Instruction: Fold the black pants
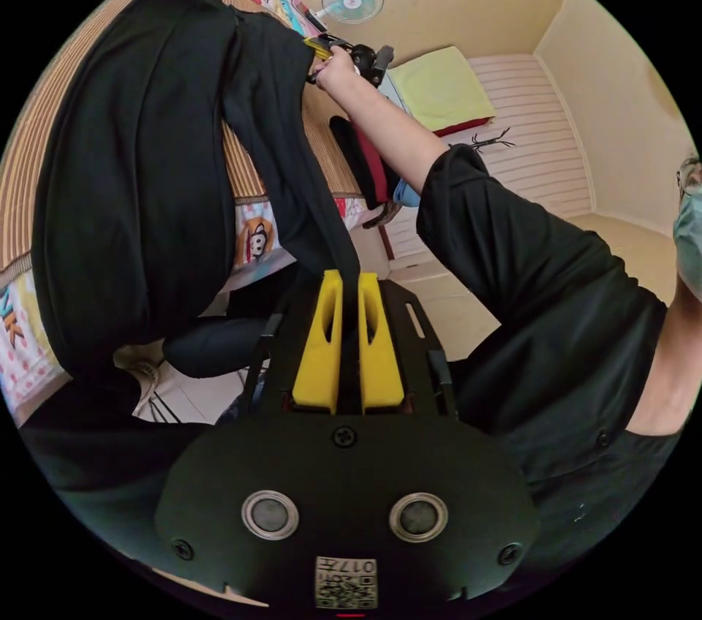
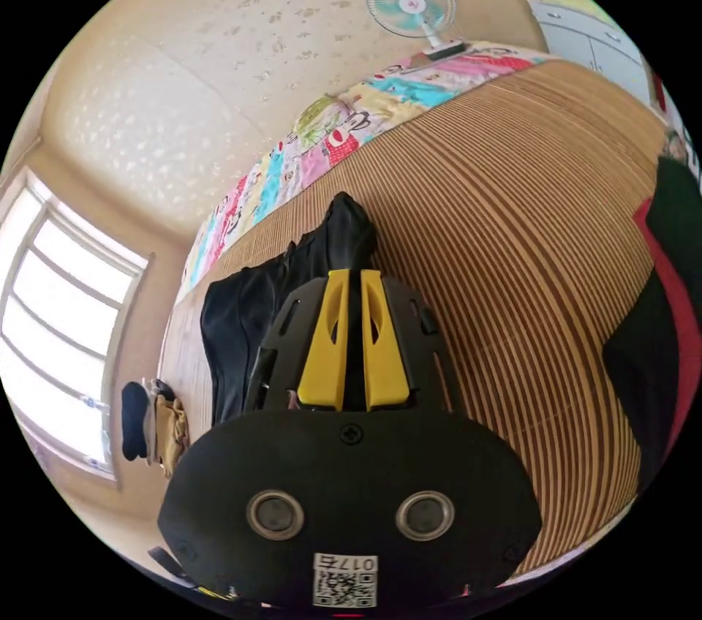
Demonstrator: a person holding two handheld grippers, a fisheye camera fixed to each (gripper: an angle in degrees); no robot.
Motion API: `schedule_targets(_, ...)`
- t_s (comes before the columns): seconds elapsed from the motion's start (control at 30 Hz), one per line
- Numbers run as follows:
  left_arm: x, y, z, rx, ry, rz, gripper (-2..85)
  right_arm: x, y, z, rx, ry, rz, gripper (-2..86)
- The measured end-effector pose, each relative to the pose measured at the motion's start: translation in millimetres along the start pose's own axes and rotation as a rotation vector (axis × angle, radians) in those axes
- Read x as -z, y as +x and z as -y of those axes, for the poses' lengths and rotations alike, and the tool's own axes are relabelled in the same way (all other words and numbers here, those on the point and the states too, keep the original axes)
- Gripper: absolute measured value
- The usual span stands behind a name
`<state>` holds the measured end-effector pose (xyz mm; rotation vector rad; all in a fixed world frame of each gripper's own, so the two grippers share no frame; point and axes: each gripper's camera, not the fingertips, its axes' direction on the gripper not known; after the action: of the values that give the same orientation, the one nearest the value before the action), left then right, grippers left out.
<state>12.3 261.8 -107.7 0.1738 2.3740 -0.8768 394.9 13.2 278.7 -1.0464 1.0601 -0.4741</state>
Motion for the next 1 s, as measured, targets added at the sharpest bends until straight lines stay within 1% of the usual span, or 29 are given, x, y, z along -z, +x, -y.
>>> schedule_targets(0.07,17,2,-10,-0.001,0.014,0.023,3.7,7,-55,6,0.12,0.027,0.024,2.8)
schedule_targets(0.2,53,-8,-29,0.05,0.087,0.028,3.8,-4,-143,8,0.251,0.032,0.144,2.8)
schedule_targets(0.27,80,-20,-46,0.113,0.146,0.047,3.8,-28,-201,0,0.33,0.0,0.213,2.8)
schedule_targets(0.3,86,-23,-50,0.131,0.161,0.057,3.8,-36,-216,-3,0.35,-0.006,0.223,2.8)
schedule_targets(0.37,109,-36,-72,0.208,0.227,0.121,3.8,-68,-262,-22,0.423,-0.055,0.261,2.9)
schedule_targets(0.4,113,-40,-76,0.226,0.234,0.132,3.8,-76,-269,-27,0.428,-0.065,0.274,2.9)
schedule_targets(0.47,124,-56,-91,0.288,0.241,0.148,3.8,-115,-285,-47,0.403,-0.16,0.342,3.0)
schedule_targets(0.57,127,-74,-101,0.352,0.219,0.195,4.3,-151,-284,-66,0.394,-0.268,0.349,3.3)
schedule_targets(0.7,132,-89,-106,0.386,0.223,0.206,8.4,-142,-269,-78,0.431,-0.309,0.426,4.4)
schedule_targets(0.77,138,-95,-107,0.393,0.233,0.207,10.5,-112,-255,-91,0.508,-0.344,0.493,5.8)
schedule_targets(0.87,146,-100,-103,0.36,0.256,0.181,10.3,-62,-226,-123,0.624,-0.395,0.511,6.4)
schedule_targets(1.0,150,-104,-90,0.302,0.27,0.195,7.5,3,-159,-181,0.624,-0.46,0.531,6.4)
